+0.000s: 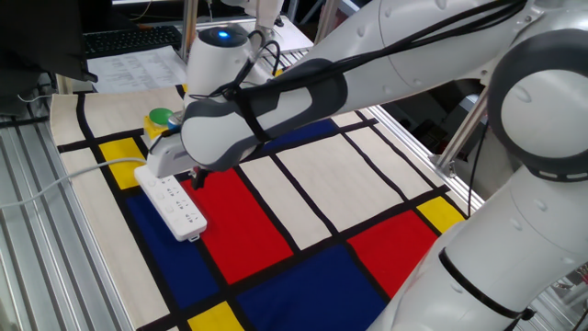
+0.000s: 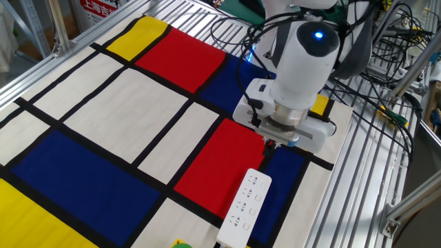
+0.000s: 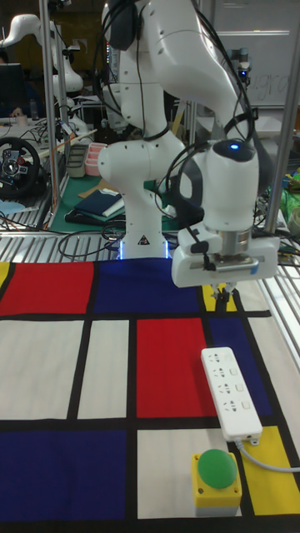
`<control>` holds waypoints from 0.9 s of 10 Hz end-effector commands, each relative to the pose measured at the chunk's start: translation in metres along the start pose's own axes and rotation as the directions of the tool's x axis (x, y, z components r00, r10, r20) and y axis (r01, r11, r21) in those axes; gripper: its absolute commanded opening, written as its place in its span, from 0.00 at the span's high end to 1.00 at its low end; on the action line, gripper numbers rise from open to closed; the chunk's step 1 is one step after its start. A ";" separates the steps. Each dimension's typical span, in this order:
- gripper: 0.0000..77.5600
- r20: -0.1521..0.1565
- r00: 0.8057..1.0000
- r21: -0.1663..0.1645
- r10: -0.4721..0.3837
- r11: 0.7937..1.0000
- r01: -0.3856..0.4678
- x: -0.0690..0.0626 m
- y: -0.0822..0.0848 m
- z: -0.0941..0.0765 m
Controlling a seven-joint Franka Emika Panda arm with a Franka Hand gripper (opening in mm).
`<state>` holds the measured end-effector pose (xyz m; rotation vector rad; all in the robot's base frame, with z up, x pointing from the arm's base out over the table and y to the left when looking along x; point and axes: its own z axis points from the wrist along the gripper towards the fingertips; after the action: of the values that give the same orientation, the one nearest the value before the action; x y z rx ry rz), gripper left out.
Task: Turn off the power strip by pressing the button
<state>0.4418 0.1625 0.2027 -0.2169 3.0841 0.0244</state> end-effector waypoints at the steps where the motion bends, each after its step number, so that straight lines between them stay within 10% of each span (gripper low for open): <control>1: 1.00 -0.010 1.000 -0.037 -0.002 0.999 0.001 -0.001 0.000 -0.001; 2: 1.00 -0.018 1.000 0.015 0.004 1.000 -0.003 -0.001 0.000 -0.001; 9: 1.00 -0.006 1.000 0.026 0.005 1.000 -0.005 -0.006 -0.004 0.008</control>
<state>0.4463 0.1606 0.1952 -0.2023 3.0928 -0.0181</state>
